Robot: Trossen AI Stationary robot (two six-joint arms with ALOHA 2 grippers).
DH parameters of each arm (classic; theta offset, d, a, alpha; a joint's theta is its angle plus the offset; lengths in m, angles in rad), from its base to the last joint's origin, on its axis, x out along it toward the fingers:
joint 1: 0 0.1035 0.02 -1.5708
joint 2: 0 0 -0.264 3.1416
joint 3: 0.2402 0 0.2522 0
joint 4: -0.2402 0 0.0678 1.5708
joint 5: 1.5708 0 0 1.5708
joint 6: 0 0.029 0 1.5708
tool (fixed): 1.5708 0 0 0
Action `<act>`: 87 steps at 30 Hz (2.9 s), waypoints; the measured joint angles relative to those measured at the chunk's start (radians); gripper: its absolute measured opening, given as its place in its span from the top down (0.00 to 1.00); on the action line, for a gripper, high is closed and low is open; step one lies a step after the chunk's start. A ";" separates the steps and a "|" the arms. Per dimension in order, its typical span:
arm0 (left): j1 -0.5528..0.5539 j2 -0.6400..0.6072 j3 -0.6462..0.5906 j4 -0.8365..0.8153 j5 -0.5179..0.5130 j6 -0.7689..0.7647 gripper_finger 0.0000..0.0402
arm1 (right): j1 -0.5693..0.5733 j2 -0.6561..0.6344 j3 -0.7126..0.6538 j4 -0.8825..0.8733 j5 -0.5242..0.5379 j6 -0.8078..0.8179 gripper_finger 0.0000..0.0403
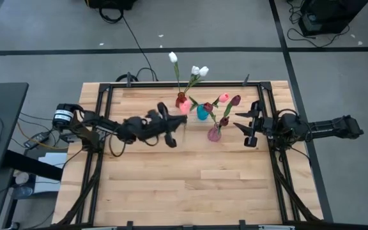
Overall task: Sort flowers into vase by color
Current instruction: Put the pink tulip into the blue vase
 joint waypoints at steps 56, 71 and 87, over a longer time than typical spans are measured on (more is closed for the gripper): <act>0.134 0.328 0.367 0.138 0.035 0.404 1.00 | 0.000 0.100 0.000 0.093 -0.006 -0.004 0.54; 0.179 0.328 0.367 -0.063 0.039 0.249 0.98 | 0.000 0.100 0.000 0.093 -0.006 -0.004 0.54; 0.234 0.322 0.564 -0.397 0.102 0.148 0.98 | 0.000 0.099 0.000 0.101 -0.006 -0.004 0.54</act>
